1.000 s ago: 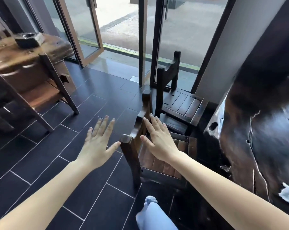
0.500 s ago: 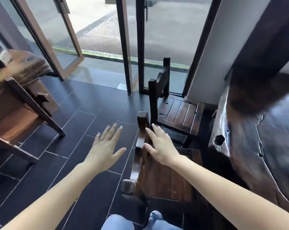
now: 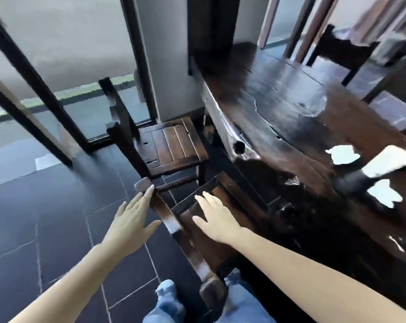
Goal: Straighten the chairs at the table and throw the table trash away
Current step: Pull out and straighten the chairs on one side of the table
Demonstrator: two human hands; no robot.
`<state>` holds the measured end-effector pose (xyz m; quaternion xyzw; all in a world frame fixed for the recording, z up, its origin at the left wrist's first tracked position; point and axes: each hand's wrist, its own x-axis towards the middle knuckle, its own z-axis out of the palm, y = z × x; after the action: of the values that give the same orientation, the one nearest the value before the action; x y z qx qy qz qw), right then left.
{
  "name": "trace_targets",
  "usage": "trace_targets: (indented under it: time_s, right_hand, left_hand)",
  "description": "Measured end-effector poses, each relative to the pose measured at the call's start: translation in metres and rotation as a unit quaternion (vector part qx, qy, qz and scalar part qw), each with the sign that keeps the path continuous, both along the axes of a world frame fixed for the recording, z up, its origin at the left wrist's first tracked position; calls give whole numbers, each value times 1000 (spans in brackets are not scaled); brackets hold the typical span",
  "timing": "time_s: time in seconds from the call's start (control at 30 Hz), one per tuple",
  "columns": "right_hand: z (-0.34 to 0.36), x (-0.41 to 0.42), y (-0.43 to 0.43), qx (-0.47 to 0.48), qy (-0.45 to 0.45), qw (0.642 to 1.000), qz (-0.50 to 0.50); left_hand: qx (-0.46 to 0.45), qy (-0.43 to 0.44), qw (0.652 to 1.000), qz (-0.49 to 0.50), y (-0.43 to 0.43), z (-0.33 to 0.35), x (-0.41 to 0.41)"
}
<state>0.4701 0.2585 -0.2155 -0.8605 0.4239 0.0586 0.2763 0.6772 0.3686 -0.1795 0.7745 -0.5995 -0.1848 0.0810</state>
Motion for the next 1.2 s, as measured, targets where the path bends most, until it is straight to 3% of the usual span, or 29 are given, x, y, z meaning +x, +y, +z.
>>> trace_targets:
  time_s: [0.17, 0.33, 0.47, 0.6, 0.77, 0.83, 0.93, 1.0, 1.1, 1.2]
  right_hand:
    - [-24, -13, 51, 23, 60, 990, -122]
    - [-52, -36, 126, 189, 112, 948, -232]
    - [-56, -31, 131, 234, 86, 908, -337]
    - [-63, -23, 138, 197, 63, 883, -422]
    - [-64, -12, 160, 109, 24, 854, -507]
    - [-62, -3, 169, 88, -34, 813, -575]
    - [-65, 16, 191, 50, -166, 714, -678]
    - [-64, 27, 193, 15, -215, 670, -710]
    - [-63, 34, 181, 32, -194, 624, -757]
    - [-66, 39, 178, 25, -167, 615, -770]
  left_hand:
    - [19, -7, 994, -110, -21, -27, 38]
    - [62, 1, 989, -136, -20, -58, 47]
    - [-60, 104, 991, -55, -4, -59, 56]
    - [-85, 152, 984, 21, 7, -54, 77]
    - [-62, 172, 983, 32, 20, -53, 94]
    - [-60, 184, 980, 48, 10, -51, 100]
    - [-34, 230, 967, 108, -1, -50, 95]
    - [-27, 275, 951, 137, -17, -51, 88]
    - [12, 299, 940, 166, -44, -65, 89]
    - [50, 306, 938, 153, -56, -78, 90]
